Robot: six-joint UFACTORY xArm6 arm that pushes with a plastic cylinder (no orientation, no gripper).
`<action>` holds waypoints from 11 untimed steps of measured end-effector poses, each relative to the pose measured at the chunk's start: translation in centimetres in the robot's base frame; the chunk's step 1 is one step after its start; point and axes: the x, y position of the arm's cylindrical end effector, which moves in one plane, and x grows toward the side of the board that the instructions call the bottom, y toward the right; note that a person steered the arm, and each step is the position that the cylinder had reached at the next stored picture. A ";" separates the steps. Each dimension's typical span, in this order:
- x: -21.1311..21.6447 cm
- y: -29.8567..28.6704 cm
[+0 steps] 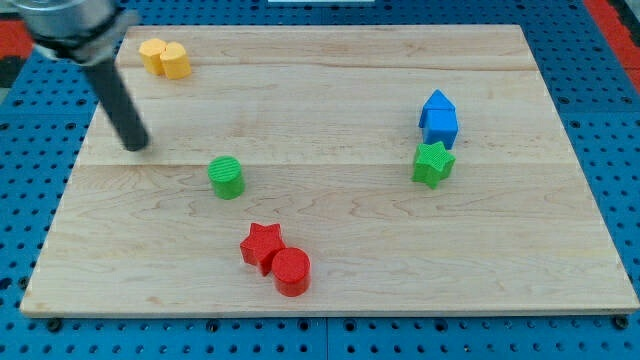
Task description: Move the green circle to the green star
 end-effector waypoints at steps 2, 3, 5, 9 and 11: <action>5.2 4.2; 5.2 11.0; 2.8 12.6; 5.8 18.4; 6.0 24.5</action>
